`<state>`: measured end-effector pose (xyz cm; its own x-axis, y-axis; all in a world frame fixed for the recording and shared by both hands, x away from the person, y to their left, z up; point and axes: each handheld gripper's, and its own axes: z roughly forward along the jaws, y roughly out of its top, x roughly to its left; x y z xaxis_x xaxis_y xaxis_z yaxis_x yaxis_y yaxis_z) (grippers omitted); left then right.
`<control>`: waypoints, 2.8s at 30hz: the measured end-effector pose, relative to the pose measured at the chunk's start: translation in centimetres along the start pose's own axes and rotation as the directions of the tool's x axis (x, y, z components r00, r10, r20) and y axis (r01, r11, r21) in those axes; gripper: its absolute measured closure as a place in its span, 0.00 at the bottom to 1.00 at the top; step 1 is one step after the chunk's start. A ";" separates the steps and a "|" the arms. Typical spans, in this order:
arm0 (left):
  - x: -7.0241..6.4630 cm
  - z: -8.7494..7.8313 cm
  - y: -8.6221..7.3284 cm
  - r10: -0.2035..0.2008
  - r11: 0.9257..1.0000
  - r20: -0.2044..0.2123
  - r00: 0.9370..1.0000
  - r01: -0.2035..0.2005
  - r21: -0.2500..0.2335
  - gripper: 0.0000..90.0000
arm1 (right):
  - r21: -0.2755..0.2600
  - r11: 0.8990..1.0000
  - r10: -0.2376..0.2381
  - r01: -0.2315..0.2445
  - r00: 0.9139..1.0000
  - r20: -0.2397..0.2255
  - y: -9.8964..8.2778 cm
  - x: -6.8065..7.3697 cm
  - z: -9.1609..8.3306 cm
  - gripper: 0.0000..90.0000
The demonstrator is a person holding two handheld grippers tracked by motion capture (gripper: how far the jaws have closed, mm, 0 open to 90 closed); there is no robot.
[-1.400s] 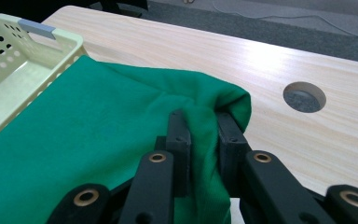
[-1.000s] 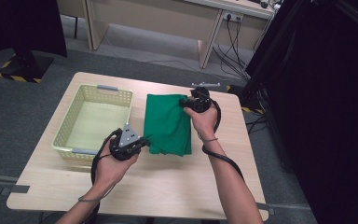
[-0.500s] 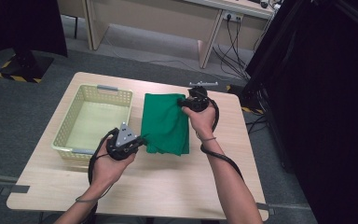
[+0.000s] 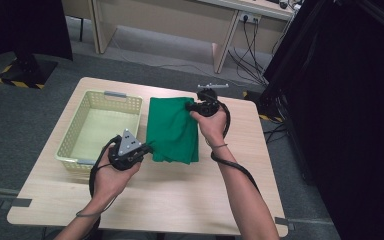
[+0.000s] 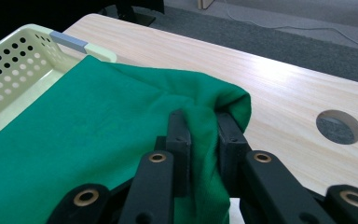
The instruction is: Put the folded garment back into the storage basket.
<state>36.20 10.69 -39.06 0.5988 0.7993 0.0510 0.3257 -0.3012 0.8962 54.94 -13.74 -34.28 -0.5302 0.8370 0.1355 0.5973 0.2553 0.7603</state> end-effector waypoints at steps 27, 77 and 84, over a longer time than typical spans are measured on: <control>1.5 -1.7 -0.5 -0.022 1.000 -0.045 0.999 0.022 -0.004 0.96 | -0.011 1.000 -0.028 0.028 0.999 -0.026 1.5 2.4 0.8 0.88; 3.8 -4.7 -1.3 -0.051 0.999 -0.128 0.990 0.050 -0.015 0.96 | -0.014 0.997 -0.071 0.070 0.995 -0.070 3.4 6.4 2.4 0.88; 4.1 -5.0 -1.4 -0.056 0.998 -0.139 0.989 0.054 -0.016 0.96 | -0.020 0.997 -0.081 0.080 0.994 -0.076 3.8 7.1 2.5 0.88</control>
<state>34.55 17.02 -37.92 0.4722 0.8794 0.0613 0.3458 -0.2487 0.9047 54.98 -5.61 -32.01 -0.6210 0.7743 0.1216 0.5410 0.3112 0.7813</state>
